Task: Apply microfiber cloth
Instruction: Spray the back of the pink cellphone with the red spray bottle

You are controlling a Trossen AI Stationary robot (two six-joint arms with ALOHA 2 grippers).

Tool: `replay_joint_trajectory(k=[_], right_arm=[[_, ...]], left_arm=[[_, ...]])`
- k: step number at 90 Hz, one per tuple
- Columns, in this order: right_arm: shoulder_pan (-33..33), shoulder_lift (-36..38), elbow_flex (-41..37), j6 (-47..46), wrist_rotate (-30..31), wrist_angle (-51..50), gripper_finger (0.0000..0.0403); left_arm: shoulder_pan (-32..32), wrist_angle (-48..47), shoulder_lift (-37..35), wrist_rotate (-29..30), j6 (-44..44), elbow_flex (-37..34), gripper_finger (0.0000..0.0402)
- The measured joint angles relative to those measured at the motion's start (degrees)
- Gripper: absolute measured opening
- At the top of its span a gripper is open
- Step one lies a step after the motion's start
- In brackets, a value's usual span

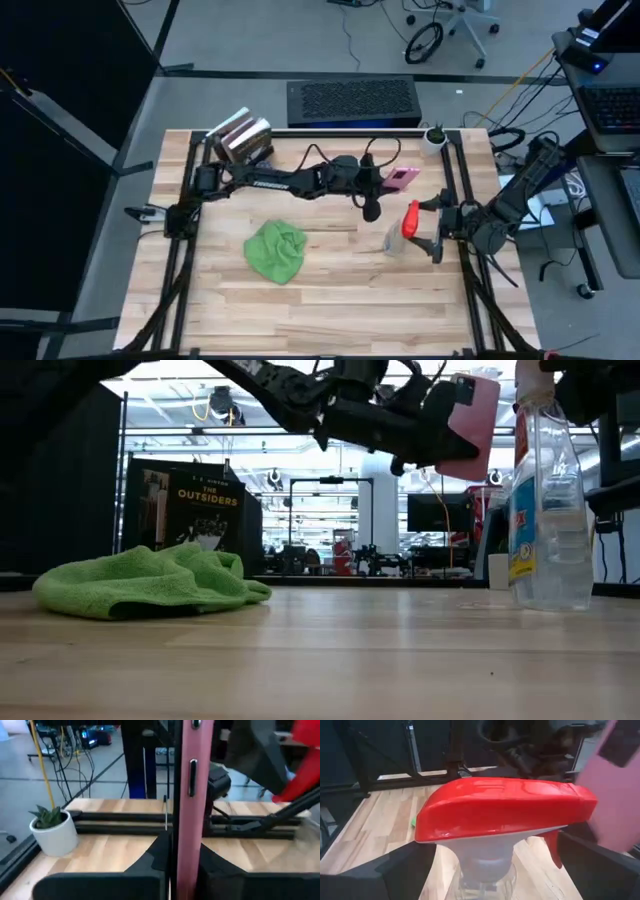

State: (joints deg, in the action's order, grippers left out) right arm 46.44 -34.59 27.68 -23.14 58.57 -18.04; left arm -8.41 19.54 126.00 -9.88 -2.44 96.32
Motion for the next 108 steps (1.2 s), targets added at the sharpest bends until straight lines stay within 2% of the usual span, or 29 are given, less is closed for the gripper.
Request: replay_joint_trajectory(k=[33,60,108], right_arm=[[0.00,0.02,0.02,1.13,-1.60,-0.11,0.0393],[0.00,0.02,0.04,1.74,-2.03,-0.17,0.0383],[0.00,0.02,0.04,2.86,-4.90,-0.24,0.0261]], left_arm=[[-2.35,2.69,8.14,-13.89,-1.35,11.14,0.0011],[-2.44,2.52,9.59,-14.35,-1.48,13.13,0.0011],[-2.40,2.46,9.59,-14.30,-1.37,13.13,0.0011]])
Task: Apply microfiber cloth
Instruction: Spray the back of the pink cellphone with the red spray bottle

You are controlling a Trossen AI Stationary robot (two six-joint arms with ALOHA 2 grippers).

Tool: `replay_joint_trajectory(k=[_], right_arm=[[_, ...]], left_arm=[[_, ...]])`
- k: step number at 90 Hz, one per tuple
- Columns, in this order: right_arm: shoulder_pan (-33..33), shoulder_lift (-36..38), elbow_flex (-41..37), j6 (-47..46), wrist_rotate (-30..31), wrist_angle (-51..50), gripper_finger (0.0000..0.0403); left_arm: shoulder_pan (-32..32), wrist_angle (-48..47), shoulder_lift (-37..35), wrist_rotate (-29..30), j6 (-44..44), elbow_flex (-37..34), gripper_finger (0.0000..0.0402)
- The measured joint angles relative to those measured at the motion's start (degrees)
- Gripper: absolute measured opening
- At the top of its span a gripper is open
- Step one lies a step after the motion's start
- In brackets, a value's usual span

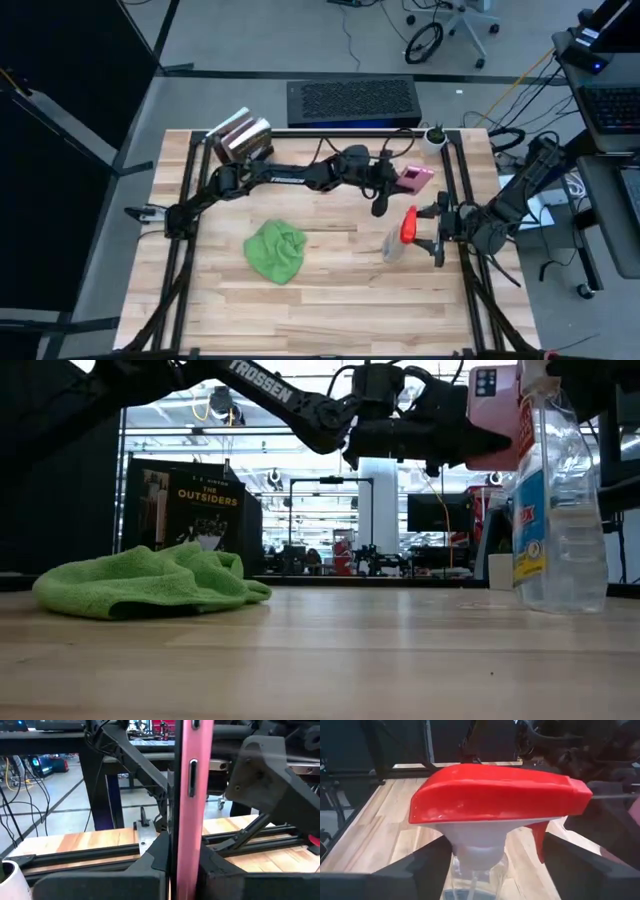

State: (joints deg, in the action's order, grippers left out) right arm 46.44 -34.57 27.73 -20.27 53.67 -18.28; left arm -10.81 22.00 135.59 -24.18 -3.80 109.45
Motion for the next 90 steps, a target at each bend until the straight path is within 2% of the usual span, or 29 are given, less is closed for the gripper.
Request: replay_joint_trajectory(k=[15,51,72,90], right_arm=[[0.02,-0.02,0.00,-0.02,-0.04,-0.04,0.0254],[0.02,0.00,0.00,0.03,-0.09,-0.02,0.0278],[0.02,0.00,0.00,1.79,-0.24,-0.02,0.0273],[0.02,-0.01,0.00,1.92,-0.24,-0.04,0.0262]], left_arm=[[0.00,-0.02,0.00,0.04,0.01,0.00,0.0011],[0.08,0.23,0.00,-0.86,0.08,0.00,0.0011],[0.22,4.77,0.00,-2.01,-0.32,0.00,0.0011],[0.78,4.47,-0.02,1.46,-3.04,0.02,0.0011]])
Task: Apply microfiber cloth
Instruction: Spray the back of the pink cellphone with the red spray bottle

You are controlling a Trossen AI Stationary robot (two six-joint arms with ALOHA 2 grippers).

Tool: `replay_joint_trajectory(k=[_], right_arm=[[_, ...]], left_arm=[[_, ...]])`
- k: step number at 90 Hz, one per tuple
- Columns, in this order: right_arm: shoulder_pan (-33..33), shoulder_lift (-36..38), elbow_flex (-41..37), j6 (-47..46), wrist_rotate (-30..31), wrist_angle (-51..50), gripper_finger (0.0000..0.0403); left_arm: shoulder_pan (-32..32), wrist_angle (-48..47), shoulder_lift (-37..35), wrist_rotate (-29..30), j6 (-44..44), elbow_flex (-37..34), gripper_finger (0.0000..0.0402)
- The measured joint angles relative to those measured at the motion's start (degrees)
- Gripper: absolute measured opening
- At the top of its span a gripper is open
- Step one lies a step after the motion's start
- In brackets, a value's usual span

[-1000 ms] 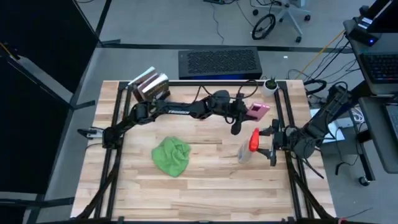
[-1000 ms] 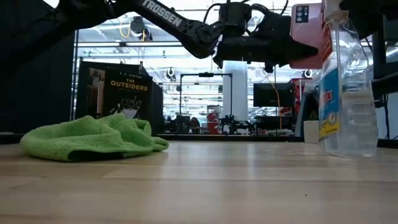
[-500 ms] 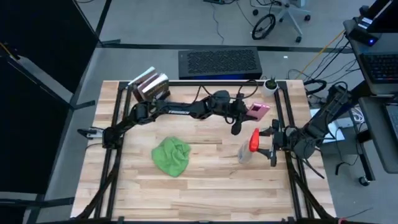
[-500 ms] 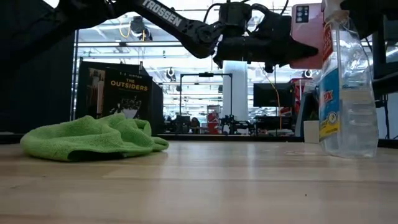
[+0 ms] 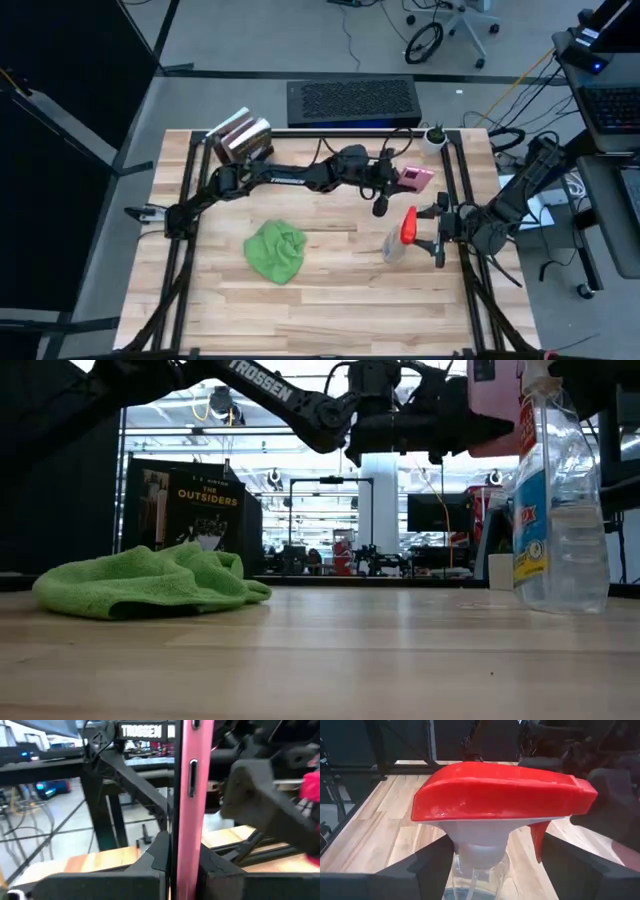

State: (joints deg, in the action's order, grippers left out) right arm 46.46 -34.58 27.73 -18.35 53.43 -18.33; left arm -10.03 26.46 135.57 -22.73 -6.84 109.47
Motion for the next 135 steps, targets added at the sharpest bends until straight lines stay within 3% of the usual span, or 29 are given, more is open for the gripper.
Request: replay_joint_trajectory(k=[39,67,80,118,135], right_arm=[[0.00,0.01,0.00,-0.68,-1.11,-0.13,0.0204],[-0.02,1.16,0.00,-2.86,-1.58,-0.28,0.0275],[0.04,2.62,0.80,-3.11,-6.50,-1.54,0.0302],[0.27,3.23,9.53,-8.62,-10.62,-15.00,0.0302],[0.26,3.23,13.59,-8.39,-10.34,-17.32,0.0302]], left_arm=[[0.40,0.00,0.00,2.32,-1.04,0.00,0.0011],[-0.08,-1.82,-0.55,3.31,0.51,0.00,0.0011],[-0.79,-8.28,-2.53,4.46,0.47,-0.02,0.0011],[-2.72,-24.08,-12.02,7.43,-3.29,-0.07,0.0011],[-2.81,-36.02,-16.73,10.54,-4.19,-0.07,0.0011]])
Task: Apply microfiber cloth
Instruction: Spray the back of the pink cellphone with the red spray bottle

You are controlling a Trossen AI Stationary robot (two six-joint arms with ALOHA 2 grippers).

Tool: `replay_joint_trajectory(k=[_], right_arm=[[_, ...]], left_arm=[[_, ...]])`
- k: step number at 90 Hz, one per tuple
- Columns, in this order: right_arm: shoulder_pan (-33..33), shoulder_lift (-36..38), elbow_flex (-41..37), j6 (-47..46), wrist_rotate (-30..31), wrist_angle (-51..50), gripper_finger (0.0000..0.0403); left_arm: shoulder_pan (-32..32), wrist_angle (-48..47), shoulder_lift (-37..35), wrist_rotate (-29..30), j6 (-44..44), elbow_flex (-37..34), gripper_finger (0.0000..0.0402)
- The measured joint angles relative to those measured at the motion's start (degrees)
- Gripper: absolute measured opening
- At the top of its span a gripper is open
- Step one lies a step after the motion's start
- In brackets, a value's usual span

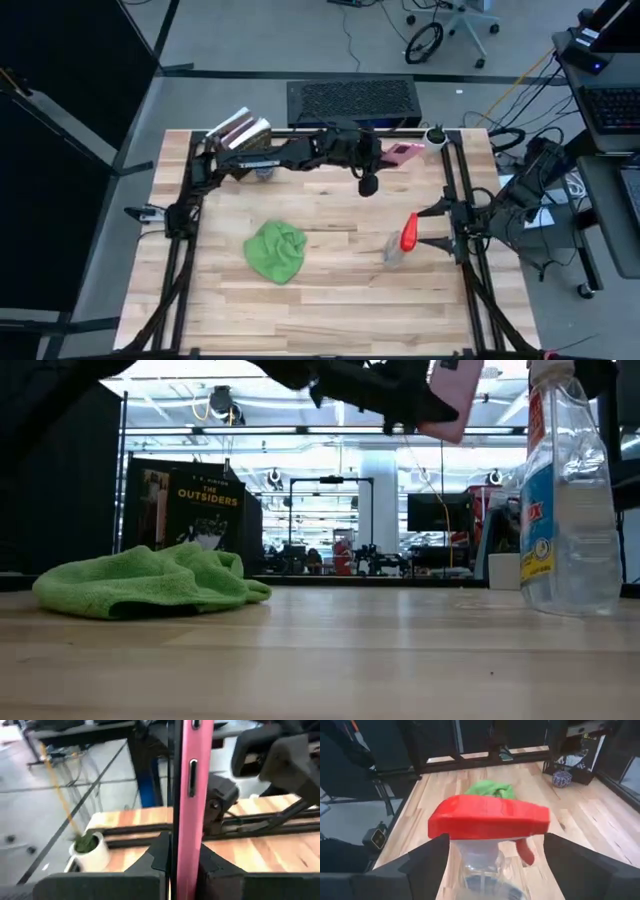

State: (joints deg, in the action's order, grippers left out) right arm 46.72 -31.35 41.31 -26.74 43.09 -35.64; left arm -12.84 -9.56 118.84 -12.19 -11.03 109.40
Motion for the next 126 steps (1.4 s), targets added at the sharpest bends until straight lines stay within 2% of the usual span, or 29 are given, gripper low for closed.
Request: replay_joint_trajectory(k=[20,37,47,65,80,92,126], right_arm=[[0.00,0.03,3.21,0.61,0.08,-0.41,0.0302],[0.00,-0.14,3.24,-1.51,0.39,-1.78,0.0302],[0.00,-0.28,3.24,-4.02,0.41,-3.06,0.0302],[0.00,-0.36,3.23,-8.06,0.37,-6.19,0.0302],[0.00,-0.57,3.22,-9.41,0.35,-6.90,0.0302],[0.00,-0.75,3.22,-11.09,0.37,-6.94,0.0302],[0.00,-1.18,3.20,-7.47,0.39,-6.98,0.0302]], left_arm=[[0.77,-15.65,-4.07,4.82,2.28,0.02,0.0011],[3.76,-31.73,-4.22,4.79,9.63,-0.85,0.0011],[6.38,-35.64,-3.69,5.09,14.03,-4.56,0.0011],[11.42,-28.53,-3.53,3.86,21.44,-15.05,0.0011],[13.13,-14.07,-3.51,-2.58,29.07,-24.71,0.0011],[13.81,-11.37,-3.51,-5.16,32.15,-30.07,0.0011],[14.01,-8.88,-3.51,-4.12,28.69,-31.85,0.0011]])
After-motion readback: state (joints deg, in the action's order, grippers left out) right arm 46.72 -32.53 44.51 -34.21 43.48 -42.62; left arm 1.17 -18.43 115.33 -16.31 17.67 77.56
